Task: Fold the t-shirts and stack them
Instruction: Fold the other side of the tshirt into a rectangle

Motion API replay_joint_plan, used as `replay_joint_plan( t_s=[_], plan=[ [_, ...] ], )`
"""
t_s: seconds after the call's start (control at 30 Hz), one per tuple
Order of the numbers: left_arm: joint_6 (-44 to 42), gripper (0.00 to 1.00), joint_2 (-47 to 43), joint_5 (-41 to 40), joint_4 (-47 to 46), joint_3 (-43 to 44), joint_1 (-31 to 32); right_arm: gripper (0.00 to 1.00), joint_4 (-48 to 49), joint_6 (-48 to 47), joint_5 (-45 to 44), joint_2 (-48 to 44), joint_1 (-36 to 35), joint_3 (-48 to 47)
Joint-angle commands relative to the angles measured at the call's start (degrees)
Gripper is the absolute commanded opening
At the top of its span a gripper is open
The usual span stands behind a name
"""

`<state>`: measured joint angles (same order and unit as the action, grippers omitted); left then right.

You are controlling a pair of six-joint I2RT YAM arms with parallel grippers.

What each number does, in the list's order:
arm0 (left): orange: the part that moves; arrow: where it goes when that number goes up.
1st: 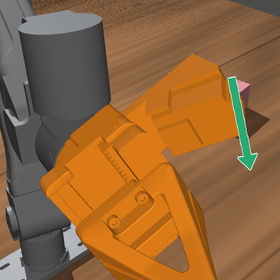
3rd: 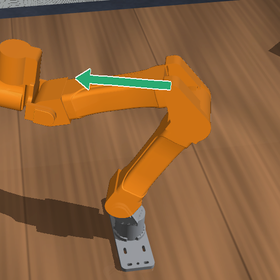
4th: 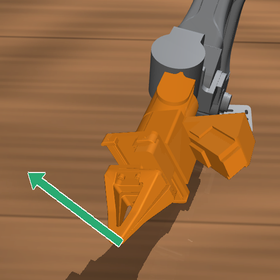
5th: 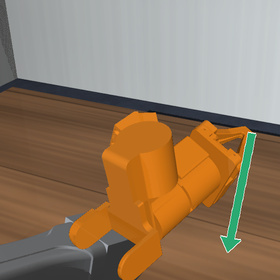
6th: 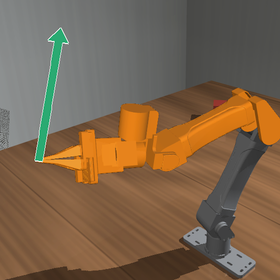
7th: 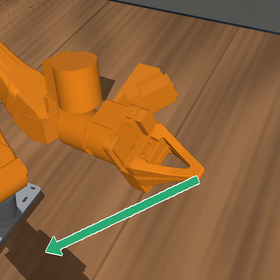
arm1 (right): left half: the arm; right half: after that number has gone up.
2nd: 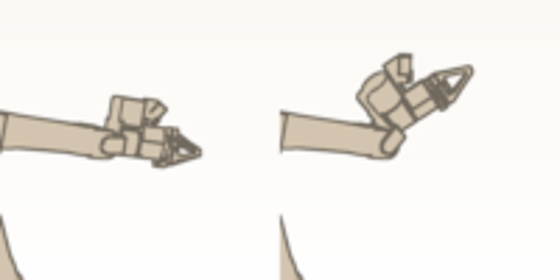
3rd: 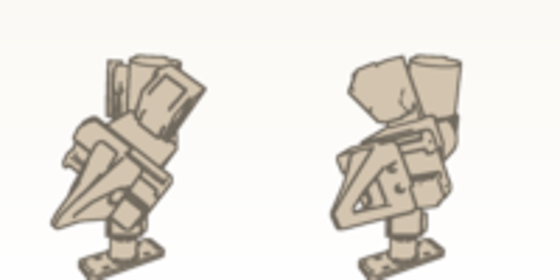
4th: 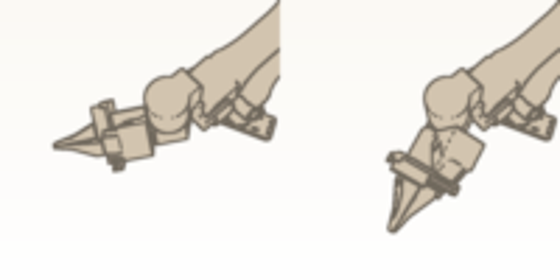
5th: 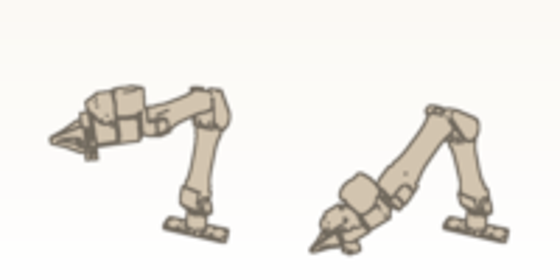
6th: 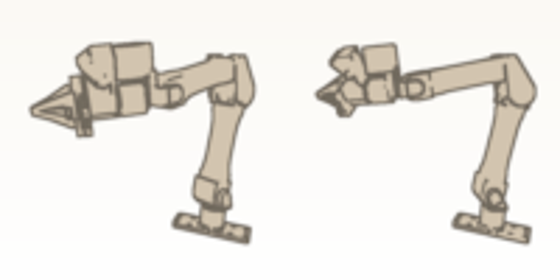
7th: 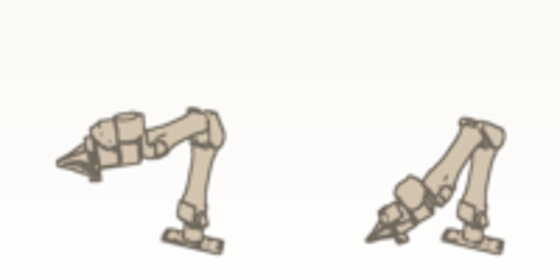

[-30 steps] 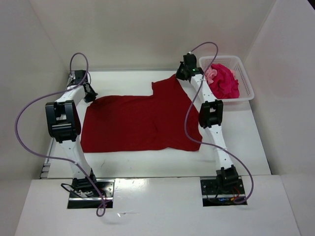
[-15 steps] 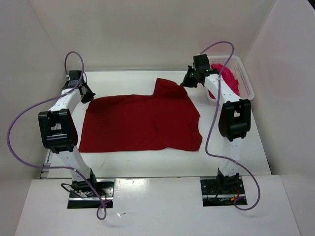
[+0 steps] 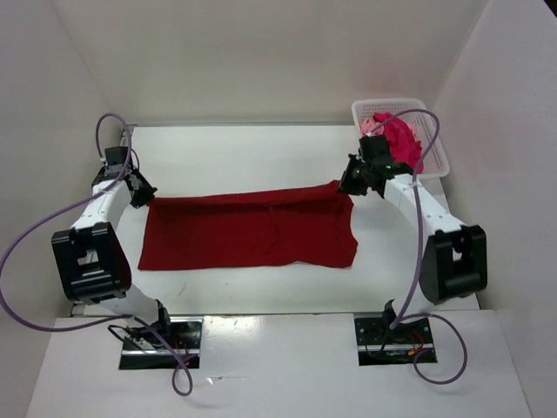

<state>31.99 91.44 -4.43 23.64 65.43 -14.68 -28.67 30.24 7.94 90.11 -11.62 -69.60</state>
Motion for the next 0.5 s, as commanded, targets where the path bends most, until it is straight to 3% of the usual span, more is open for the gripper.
replay_joint_plan(
  t_s=[0.0,0.27,0.47],
  plan=[
    [1.1,0.0,-6.0,0.0,0.8,-3.1,-0.7,0.0,-0.2,0.3,-1.6,-9.9,0.4,4.6],
    [1.1,0.0,-6.5,-0.8,0.8,-7.9,-1.9,0.0,-6.7,3.7,-0.5,-19.7,1.8,17.6],
    [1.6,0.04,-3.8,-1.4,2.4,-8.7,-2.5,0.0,-11.6,6.2,2.9,-21.2,1.8,19.1]
  ],
)
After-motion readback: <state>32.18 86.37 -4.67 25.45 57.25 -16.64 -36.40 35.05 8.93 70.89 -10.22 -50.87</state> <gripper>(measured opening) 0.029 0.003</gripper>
